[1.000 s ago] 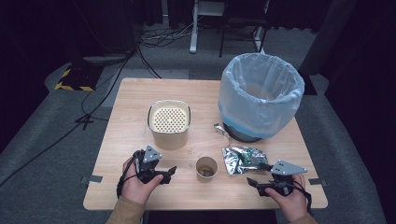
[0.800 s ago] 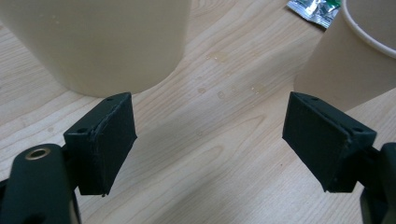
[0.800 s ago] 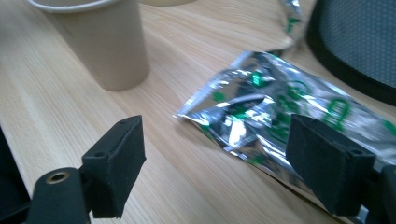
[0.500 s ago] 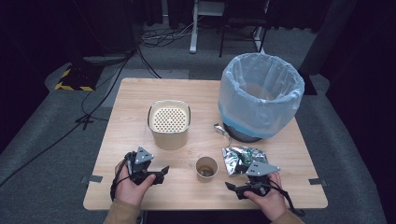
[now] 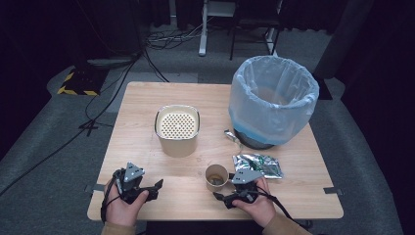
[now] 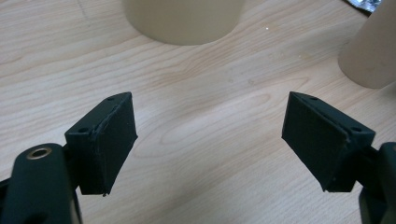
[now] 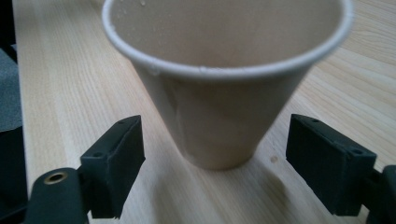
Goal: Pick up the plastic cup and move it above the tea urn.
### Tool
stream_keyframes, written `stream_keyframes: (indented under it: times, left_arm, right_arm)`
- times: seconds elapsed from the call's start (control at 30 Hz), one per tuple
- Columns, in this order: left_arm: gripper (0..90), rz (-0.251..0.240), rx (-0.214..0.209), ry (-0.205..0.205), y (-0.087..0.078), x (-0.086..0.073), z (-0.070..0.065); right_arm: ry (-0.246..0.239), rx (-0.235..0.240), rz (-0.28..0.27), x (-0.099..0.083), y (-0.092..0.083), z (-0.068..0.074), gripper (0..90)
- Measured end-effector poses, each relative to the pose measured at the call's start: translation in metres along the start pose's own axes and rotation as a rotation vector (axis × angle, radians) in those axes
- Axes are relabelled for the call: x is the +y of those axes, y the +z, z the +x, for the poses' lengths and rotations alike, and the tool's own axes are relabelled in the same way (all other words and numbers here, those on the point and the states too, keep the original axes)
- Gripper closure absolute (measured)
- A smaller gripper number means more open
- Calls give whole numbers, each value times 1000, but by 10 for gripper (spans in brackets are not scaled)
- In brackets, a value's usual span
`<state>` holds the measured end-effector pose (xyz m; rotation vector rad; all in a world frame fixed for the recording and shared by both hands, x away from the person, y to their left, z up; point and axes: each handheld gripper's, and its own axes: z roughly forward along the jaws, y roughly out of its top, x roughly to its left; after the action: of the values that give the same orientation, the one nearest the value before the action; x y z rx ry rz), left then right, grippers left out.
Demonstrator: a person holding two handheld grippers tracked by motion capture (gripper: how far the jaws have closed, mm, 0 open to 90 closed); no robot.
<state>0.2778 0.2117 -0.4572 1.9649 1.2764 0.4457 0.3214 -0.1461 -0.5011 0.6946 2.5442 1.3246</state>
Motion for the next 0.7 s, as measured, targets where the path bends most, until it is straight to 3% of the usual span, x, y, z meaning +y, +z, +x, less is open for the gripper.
stream_keyframes:
  times: [0.17, 0.23, 0.33, 0.37, 0.43, 0.6, 0.63, 0.7]
  left_arm:
    - [181, -1, 9, -14, -4, -5, 0]
    - [181, 5, 15, -9, -5, -6, 0]
    - [181, 4, 16, -12, -5, -7, 1]
    - [181, 3, 22, -17, -5, -8, 1]
    - [182, 5, 20, -16, -6, -8, 1]
    - [183, 7, 14, -9, -4, -6, 1]
    - [183, 9, 12, -7, -3, -6, 1]
    - [183, 8, 12, -5, -2, -5, 1]
  right_arm:
    - [10, -17, 2, 6, 9, 1, 194]
    - [-16, -15, 16, 7, 11, -1, 195]
    - [2, -23, 22, 9, 15, 3, 199]
    - [-10, -25, 22, 10, 15, 3, 268]
    - [-6, -28, 16, 10, 15, 4, 310]
    - [-3, -40, 18, 10, 13, 3, 322]
    - [-30, -34, 14, 10, 12, 1, 324]
    - [-25, -35, 2, 14, 9, -2, 328]
